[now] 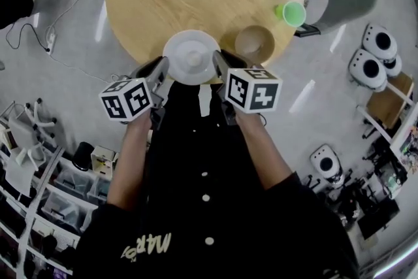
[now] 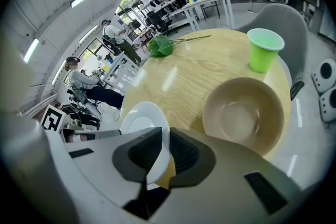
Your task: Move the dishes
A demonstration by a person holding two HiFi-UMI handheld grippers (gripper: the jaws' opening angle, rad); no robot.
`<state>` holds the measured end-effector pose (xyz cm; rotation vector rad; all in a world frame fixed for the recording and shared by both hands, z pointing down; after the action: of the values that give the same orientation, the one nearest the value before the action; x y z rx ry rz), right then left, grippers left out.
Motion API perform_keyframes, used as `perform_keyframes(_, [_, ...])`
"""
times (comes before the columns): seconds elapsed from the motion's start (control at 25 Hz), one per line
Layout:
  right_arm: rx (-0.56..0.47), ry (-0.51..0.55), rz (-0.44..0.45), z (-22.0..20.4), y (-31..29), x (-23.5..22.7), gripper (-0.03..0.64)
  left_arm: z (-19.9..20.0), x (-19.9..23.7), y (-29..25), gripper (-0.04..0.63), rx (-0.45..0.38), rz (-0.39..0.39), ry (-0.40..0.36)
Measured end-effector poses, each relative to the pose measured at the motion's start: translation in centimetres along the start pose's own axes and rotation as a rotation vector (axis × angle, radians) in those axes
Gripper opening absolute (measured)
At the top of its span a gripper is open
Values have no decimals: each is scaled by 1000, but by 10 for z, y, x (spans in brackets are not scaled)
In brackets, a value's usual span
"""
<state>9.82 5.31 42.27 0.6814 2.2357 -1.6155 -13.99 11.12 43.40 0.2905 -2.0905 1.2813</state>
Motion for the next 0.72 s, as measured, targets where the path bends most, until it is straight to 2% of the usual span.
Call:
perform_keyframes(0.56, [-135,-158,-62,-38,-2,-21,48,-2,0,-26,40,71,-7,-72])
perform_keyframes(0.72, [-186,-212,-67,-48,-7,-28,48,0,1,-34,40,65,-11,-87])
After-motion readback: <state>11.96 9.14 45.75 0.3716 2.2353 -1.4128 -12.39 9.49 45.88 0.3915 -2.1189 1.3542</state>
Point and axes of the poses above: the fingertips, and each gripper's own axes: y backward along the fingers, x to its left, z out of its top, the point moved 9 cm from there along y, backward along the fingers, and after that the axes turned 2 degrees about -x, right-handed, at the moved point
